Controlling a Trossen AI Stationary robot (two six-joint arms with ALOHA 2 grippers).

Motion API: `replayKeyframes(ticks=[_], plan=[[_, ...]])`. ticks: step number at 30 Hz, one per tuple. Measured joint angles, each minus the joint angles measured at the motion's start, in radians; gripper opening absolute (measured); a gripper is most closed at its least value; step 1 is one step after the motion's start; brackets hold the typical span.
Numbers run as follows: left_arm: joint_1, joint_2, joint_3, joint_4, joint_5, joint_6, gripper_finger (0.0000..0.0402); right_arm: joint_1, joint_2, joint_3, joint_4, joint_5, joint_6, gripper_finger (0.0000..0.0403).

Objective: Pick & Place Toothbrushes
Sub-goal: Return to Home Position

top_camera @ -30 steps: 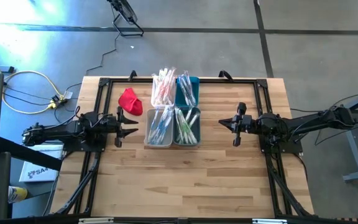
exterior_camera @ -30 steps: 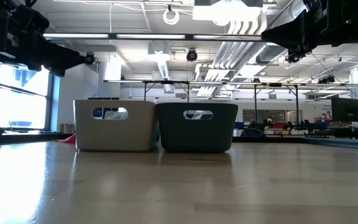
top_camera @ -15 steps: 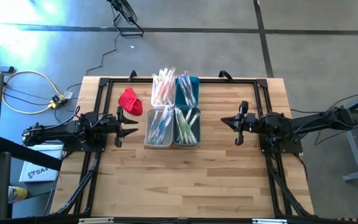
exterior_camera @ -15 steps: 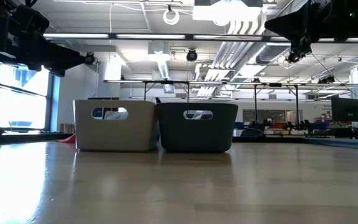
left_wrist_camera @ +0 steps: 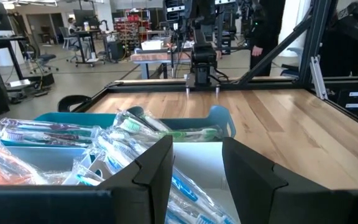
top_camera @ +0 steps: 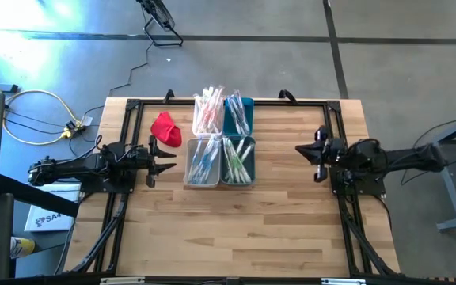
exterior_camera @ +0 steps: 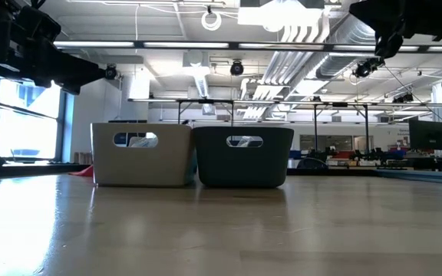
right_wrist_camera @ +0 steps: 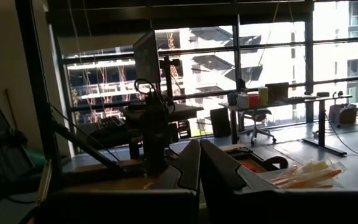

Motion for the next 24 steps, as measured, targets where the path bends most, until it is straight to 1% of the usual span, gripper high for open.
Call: replayKeyframes(ticks=[3, 8, 11, 18, 21, 24], plan=[[0.000, 0.000, 0.000, 0.000, 0.000, 0.000, 0.0136, 0.000, -0.051, 0.000, -0.023, -0.005, 0.029, 0.0002], [0.000, 0.000, 0.000, 0.000, 0.000, 0.000, 0.0136, 0.000, -0.141, 0.000, -0.109, -0.072, 0.040, 0.0002], [0.000, 0.000, 0.000, 0.000, 0.001, 0.000, 0.0136, 0.000, -0.193, 0.000, -0.156, -0.092, 0.054, 0.0002], [0.000, 0.000, 0.000, 0.000, 0.003, 0.000, 0.0136, 0.000, -0.308, 0.000, -0.261, -0.097, 0.086, 0.0002], [0.000, 0.000, 0.000, 0.000, 0.003, 0.000, 0.0136, 0.000, -0.316, 0.000, -0.296, -0.097, 0.088, 0.0002], [0.000, 0.000, 0.000, 0.000, 0.003, 0.000, 0.0136, 0.000, -0.316, 0.000, -0.286, -0.089, 0.084, 0.0002]])
